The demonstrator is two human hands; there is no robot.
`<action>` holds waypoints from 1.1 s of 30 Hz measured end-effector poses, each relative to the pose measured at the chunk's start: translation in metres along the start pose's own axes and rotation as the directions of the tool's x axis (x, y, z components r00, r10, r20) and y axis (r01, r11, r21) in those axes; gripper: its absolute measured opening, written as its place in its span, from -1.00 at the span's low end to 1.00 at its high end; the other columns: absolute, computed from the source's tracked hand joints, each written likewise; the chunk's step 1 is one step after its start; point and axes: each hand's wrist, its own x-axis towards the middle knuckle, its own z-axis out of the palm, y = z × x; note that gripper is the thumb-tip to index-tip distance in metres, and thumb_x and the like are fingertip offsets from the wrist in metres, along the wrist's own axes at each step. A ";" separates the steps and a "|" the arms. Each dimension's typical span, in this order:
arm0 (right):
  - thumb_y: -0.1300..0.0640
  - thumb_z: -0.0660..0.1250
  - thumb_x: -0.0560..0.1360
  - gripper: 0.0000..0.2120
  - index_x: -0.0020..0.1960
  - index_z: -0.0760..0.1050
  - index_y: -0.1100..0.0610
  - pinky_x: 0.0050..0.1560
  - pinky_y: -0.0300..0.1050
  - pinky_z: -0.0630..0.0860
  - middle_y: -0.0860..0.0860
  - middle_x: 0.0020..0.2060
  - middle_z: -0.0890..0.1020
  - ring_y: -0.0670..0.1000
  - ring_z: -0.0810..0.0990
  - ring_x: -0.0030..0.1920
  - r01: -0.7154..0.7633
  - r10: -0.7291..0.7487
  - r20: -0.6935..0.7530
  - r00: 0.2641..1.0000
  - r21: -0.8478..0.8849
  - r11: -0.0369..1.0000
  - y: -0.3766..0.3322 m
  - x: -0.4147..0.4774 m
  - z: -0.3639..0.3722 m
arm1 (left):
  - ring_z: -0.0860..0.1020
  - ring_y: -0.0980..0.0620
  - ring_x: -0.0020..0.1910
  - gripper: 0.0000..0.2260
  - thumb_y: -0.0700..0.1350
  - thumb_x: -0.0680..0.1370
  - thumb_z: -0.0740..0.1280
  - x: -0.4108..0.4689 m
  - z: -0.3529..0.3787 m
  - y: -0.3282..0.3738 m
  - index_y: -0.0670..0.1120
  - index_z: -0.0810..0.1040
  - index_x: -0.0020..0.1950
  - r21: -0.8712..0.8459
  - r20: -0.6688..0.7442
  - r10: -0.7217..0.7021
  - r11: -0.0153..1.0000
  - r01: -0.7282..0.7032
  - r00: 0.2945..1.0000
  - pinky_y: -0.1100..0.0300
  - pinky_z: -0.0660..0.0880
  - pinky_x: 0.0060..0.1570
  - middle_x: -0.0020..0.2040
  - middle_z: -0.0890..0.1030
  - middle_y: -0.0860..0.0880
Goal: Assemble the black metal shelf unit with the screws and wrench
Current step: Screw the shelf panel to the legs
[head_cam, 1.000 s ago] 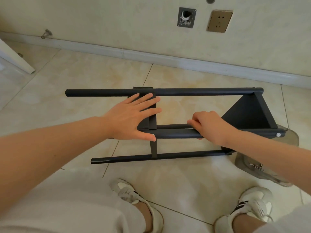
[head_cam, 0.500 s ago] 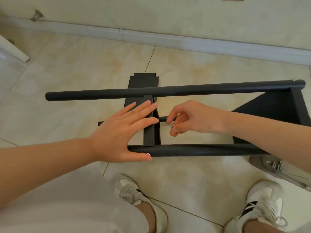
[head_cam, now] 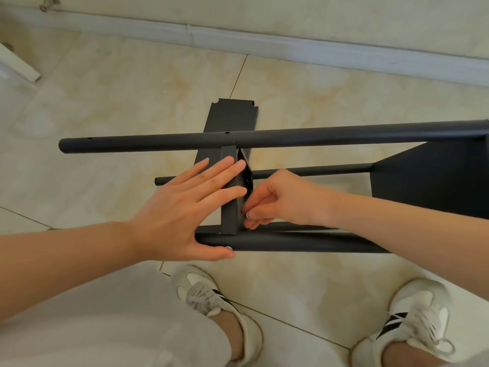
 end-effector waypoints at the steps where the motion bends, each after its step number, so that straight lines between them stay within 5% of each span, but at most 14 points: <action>1: 0.26 0.39 0.54 -0.86 0.07 0.65 0.26 0.01 -0.18 0.64 0.07 -0.17 0.74 -0.05 0.73 -0.14 0.007 -0.007 -0.002 1.000 -0.013 1.000 0.000 0.001 0.002 | 0.06 -0.08 0.63 -0.22 0.44 0.50 0.22 0.000 0.000 0.001 -0.11 0.41 0.49 -0.001 -0.004 0.001 1.000 -0.001 1.000 -0.03 0.02 0.60 0.63 0.16 -0.13; 6: 0.28 0.43 0.48 -0.92 -0.08 0.70 0.18 -0.23 -0.39 0.51 -0.08 -0.31 0.71 -0.18 0.66 -0.29 0.062 -0.062 -0.001 0.998 -0.082 0.995 -0.006 0.005 0.014 | 0.09 -0.11 0.63 -0.26 0.42 0.48 0.26 0.002 0.000 0.003 -0.09 0.42 0.44 -0.008 -0.014 0.007 1.000 -0.007 1.000 -0.06 0.06 0.58 0.62 0.16 -0.14; 12: 0.32 0.40 0.49 -0.80 -0.17 0.70 0.07 -0.29 -0.47 0.44 -0.20 -0.41 0.66 -0.25 0.60 -0.36 0.073 -0.071 0.026 0.997 -0.082 0.994 -0.009 0.008 0.016 | 0.06 -0.10 0.63 -0.25 0.42 0.49 0.25 0.001 0.001 0.002 -0.07 0.34 0.48 0.002 -0.014 0.016 1.000 -0.016 1.000 -0.06 0.06 0.58 0.63 0.14 -0.13; 20: 0.22 0.43 0.50 -0.89 -0.03 0.72 0.11 -0.05 -0.22 0.62 -0.05 -0.23 0.73 -0.14 0.67 -0.18 0.024 -0.024 0.018 1.000 -0.033 0.999 -0.005 0.010 0.011 | 0.07 -0.12 0.63 -0.26 0.41 0.49 0.26 0.001 0.003 0.002 -0.08 0.37 0.48 -0.007 -0.015 0.018 1.000 -0.018 1.000 -0.08 0.09 0.57 0.63 0.15 -0.14; 27: 0.08 0.41 0.53 -0.89 -0.03 0.71 0.02 0.08 -0.15 0.61 -0.08 -0.11 0.73 -0.14 0.67 -0.10 -0.158 0.148 0.127 0.981 0.071 0.985 -0.005 0.013 0.007 | 0.06 -0.10 0.63 -0.26 0.42 0.49 0.26 0.000 0.003 0.002 -0.06 0.32 0.48 -0.001 -0.017 0.019 1.000 -0.019 1.000 -0.03 0.08 0.58 0.63 0.14 -0.13; 33: 0.08 0.41 0.53 -0.86 0.05 0.68 0.09 0.22 -0.01 0.56 0.02 -0.03 0.73 0.06 0.67 0.07 -0.302 0.275 0.217 0.937 0.105 0.947 -0.005 0.020 0.009 | 0.05 -0.09 0.63 -0.27 0.42 0.50 0.23 0.000 0.003 0.002 -0.06 0.33 0.47 -0.006 -0.016 0.023 1.000 -0.023 1.000 -0.01 0.08 0.58 0.63 0.11 -0.12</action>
